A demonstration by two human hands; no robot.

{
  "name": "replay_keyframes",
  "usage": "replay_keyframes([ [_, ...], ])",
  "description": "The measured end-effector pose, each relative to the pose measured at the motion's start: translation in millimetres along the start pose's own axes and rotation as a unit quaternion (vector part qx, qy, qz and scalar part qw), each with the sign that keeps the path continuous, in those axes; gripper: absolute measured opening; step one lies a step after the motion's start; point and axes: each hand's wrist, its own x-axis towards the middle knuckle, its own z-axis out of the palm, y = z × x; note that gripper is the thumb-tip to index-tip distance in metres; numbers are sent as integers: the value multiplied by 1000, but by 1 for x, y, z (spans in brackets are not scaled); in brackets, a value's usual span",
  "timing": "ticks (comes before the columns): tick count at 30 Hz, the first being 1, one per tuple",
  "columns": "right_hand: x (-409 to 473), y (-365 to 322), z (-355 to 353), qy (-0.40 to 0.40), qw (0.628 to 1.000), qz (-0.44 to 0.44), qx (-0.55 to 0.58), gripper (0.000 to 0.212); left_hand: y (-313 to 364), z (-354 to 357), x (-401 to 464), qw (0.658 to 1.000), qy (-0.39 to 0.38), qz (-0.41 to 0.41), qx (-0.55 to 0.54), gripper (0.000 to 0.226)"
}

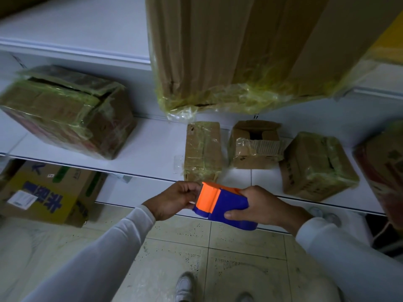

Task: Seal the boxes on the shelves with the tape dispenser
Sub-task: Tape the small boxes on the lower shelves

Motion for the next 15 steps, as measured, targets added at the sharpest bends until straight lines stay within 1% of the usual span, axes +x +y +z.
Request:
replay_keyframes([
  [3,5,-1,-3,5,1000,2,13,37,10,3,-1,997,56,35,37,28],
  [5,9,-4,-12,-1,1000,6,23,32,16,4,0,992,90,65,56,24],
  [9,4,3,-43,-9,999,31,7,26,21,-26,-10,974,196,108,22,21],
  [12,0,7,-62,22,999,28,22,33,20,-47,-12,964,240,110,35,24],
  [15,7,1,-72,39,997,32,50,38,19,-47,-3,953,279,109,40,23],
])
